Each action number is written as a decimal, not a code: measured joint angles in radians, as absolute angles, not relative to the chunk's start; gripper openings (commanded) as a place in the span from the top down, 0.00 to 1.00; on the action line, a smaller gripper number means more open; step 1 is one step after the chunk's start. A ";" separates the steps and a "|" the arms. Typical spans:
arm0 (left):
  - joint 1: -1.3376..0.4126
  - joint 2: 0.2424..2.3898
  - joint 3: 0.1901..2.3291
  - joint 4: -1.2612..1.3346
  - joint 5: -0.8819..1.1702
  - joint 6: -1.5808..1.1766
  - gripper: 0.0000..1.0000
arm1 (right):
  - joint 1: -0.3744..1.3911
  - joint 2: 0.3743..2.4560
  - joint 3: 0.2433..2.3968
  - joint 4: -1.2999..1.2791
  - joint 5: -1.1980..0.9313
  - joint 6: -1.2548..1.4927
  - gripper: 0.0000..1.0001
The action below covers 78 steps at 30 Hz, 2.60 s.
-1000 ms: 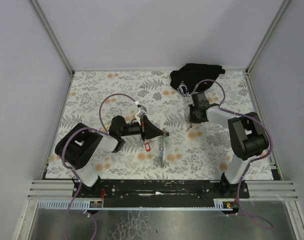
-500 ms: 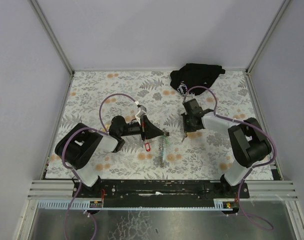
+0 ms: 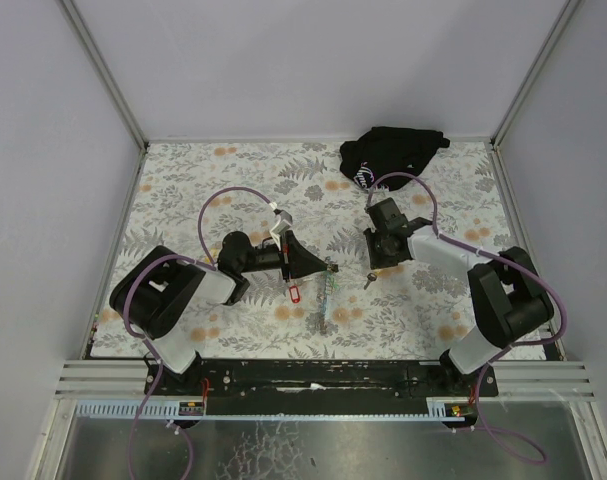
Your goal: Put the keys on the keyring
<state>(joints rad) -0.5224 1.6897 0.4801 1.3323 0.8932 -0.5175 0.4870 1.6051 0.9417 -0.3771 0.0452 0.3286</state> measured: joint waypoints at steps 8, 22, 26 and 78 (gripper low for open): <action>-0.522 1.690 0.480 1.333 0.894 -0.523 1.00 | 0.507 1.562 0.898 -0.360 0.076 0.354 0.62; -0.522 1.693 0.480 1.340 0.899 -0.531 1.00 | 0.425 1.470 0.765 -0.228 -0.009 0.458 0.67; -0.522 1.695 0.480 1.344 0.899 -0.535 1.00 | 0.395 1.471 0.755 -0.213 -0.053 0.461 0.69; -0.522 1.710 0.497 1.375 0.958 -0.534 1.00 | 0.427 1.196 0.784 -0.216 -0.440 0.061 1.00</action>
<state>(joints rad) -0.5217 1.7103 0.4969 1.3746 0.9577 -0.5339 0.4274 1.1965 0.7841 -0.2165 -0.4400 0.0608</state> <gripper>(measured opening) 0.010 0.010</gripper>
